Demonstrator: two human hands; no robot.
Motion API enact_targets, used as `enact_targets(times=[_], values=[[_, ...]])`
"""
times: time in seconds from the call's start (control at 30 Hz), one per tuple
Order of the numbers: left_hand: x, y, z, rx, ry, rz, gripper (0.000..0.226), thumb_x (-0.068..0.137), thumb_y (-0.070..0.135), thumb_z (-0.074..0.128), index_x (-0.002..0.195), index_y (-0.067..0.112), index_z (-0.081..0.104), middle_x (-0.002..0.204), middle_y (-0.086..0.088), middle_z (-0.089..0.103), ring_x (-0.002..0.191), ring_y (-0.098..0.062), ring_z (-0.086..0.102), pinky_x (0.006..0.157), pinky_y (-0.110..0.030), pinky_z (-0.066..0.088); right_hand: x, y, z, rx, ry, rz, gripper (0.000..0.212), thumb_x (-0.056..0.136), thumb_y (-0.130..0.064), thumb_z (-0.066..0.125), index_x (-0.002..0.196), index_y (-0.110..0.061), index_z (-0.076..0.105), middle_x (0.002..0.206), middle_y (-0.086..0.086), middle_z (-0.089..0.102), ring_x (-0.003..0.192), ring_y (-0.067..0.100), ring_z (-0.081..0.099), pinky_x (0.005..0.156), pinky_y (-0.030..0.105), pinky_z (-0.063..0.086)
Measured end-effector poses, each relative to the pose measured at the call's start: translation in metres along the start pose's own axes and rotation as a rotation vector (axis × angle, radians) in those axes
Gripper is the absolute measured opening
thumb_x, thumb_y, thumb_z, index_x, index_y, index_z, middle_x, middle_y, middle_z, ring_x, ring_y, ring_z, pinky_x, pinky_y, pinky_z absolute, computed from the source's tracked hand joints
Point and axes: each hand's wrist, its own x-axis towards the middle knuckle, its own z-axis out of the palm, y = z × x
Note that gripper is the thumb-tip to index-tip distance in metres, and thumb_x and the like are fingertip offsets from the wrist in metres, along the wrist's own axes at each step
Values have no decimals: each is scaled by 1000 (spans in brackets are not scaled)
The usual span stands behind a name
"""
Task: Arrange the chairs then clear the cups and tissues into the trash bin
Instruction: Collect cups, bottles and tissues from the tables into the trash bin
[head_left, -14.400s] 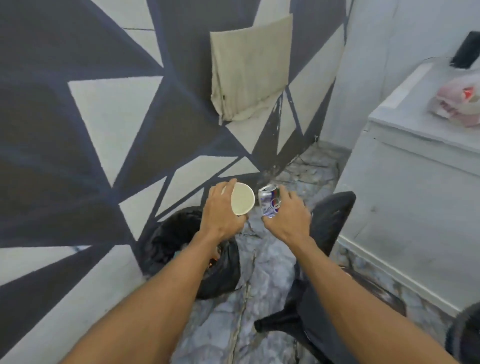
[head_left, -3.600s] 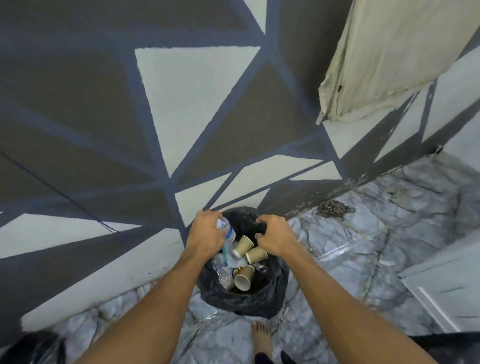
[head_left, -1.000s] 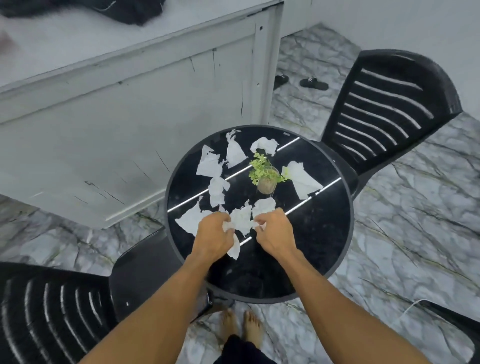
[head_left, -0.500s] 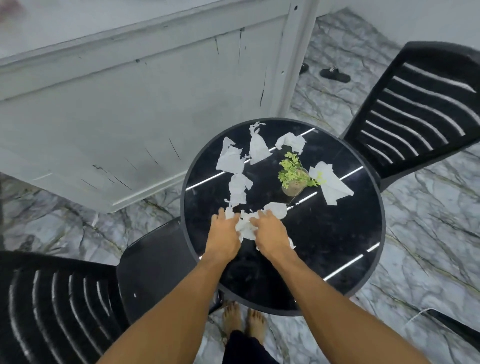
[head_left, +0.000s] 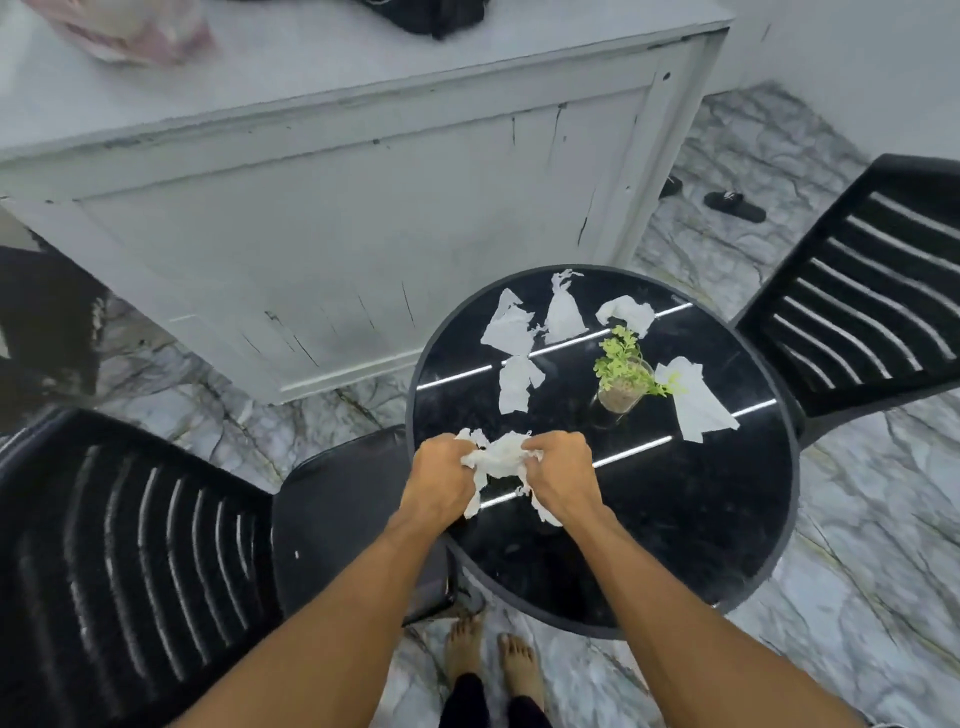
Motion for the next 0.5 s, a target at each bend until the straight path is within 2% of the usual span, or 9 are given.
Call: enact_targets(times=[0.1, 0.2, 0.27, 0.33, 0.4, 0.5], values=[[-22, -6, -37, -121, 117, -73, 21, 72, -7, 47, 55, 3, 45, 56, 0, 44, 51, -12, 36, 46, -29, 33, -8, -35, -3, 9, -51, -101, 19, 85, 1, 58, 94, -1, 75, 101, 12, 74, 96, 27, 69, 85, 30, 55], [-51, -18, -86, -205, 247, -136, 25, 73, -6, 47, 52, 6, 48, 54, 0, 48, 48, -8, 37, 43, -20, 30, -18, -87, 8, 4, -107, -249, 22, 87, -2, 58, 99, -5, 76, 107, 9, 73, 105, 23, 65, 87, 20, 49], [-76, -33, -124, -228, 351, -173, 24, 72, -5, 47, 53, 7, 47, 53, -7, 50, 47, -7, 36, 44, -22, 32, -32, -131, 20, 55, -137, -340, 25, 87, -5, 61, 105, -11, 76, 115, 5, 72, 108, 18, 64, 85, 11, 41], [-105, -52, -165, -202, 467, -207, 23, 72, -6, 49, 54, 9, 51, 55, -3, 54, 48, -6, 42, 47, -22, 37, -53, -179, 38, 101, -179, -429, 25, 85, -4, 62, 104, -12, 76, 114, 3, 72, 106, 16, 65, 82, 10, 38], [-141, -76, -205, -170, 580, -261, 22, 73, -3, 53, 56, 10, 56, 58, -1, 59, 52, -8, 48, 49, -29, 44, -78, -226, 62, 114, -228, -535, 25, 84, -7, 63, 105, -14, 76, 114, 2, 72, 106, 14, 65, 80, 5, 36], [-198, -119, -254, -114, 735, -335, 11, 75, 1, 60, 68, 6, 67, 71, -2, 68, 64, -11, 56, 63, -37, 51, -123, -296, 104, 127, -281, -686, 26, 81, -8, 66, 105, -13, 76, 114, 3, 72, 107, 14, 65, 79, -1, 33]])
